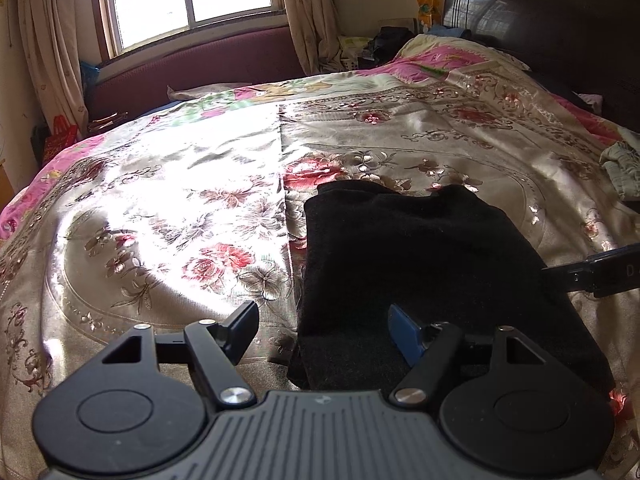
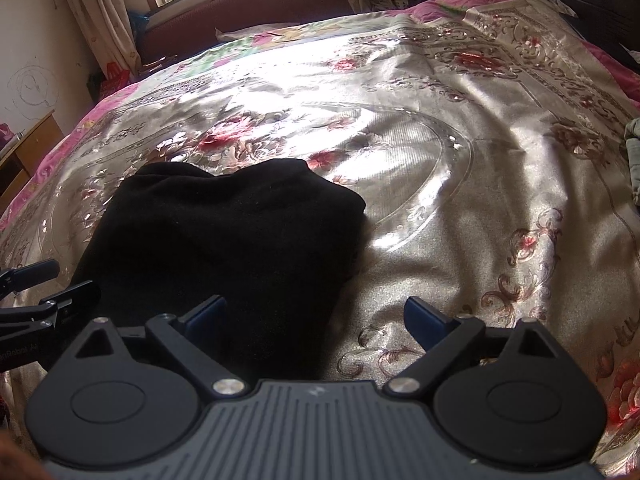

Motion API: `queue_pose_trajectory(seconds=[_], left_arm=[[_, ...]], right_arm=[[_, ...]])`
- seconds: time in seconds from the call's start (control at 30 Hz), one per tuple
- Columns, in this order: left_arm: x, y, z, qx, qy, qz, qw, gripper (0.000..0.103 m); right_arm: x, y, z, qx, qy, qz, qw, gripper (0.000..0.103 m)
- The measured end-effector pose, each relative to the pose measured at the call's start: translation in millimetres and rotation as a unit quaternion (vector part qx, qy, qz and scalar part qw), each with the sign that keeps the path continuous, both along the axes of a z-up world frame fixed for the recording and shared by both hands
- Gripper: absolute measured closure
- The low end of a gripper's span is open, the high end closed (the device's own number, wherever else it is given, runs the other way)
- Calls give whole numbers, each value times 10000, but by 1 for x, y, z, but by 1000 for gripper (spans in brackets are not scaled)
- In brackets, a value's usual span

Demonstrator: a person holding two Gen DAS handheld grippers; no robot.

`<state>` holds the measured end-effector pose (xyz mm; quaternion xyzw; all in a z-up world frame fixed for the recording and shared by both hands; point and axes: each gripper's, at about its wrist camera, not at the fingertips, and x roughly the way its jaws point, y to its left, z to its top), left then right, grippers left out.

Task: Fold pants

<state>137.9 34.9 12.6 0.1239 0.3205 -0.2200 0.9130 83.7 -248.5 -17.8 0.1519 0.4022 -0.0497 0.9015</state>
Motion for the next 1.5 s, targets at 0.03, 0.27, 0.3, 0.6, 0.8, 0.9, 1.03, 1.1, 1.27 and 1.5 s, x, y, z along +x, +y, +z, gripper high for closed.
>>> queue_pose_trajectory(seconds=[0.03, 0.27, 0.3, 0.6, 0.8, 0.9, 1.03, 1.1, 1.27, 1.5], left_arm=[[2, 0, 0, -7, 16, -22, 10000, 17], [15, -2, -5, -19, 155, -231, 9996, 15], [18, -1, -6, -48, 204, -255, 9995, 15], [54, 10, -24, -699, 1006, -667, 9902, 5], [69, 6, -36, -997, 1357, -799, 9825, 0], [63, -2, -34, -936, 1384, -1142, 9793, 1], [66, -9, -41, -813, 1463, -1245, 9780, 0], [71, -2, -41, -952, 1608, -1219, 9748, 0], [74, -5, -46, -1111, 1737, -1081, 9725, 0], [59, -17, -35, -898, 1365, -1078, 9807, 9]], right_arm=[[2, -2, -2, 119, 41, -6, 9999, 8], [11, -3, -10, 403, 71, 83, 9991, 8], [12, -4, -11, 474, 70, 123, 9988, 8], [30, -5, -28, 1167, 148, 575, 9914, 8], [43, -2, -31, 1150, 188, 725, 9905, 5], [43, -4, -30, 1211, 183, 827, 9890, 5], [50, -2, -36, 1120, 223, 910, 9893, 5], [48, 0, -35, 1023, 204, 1027, 9892, 5], [53, -5, -37, 1194, 265, 1002, 9874, 7], [48, -5, -25, 1241, 184, 736, 9894, 31]])
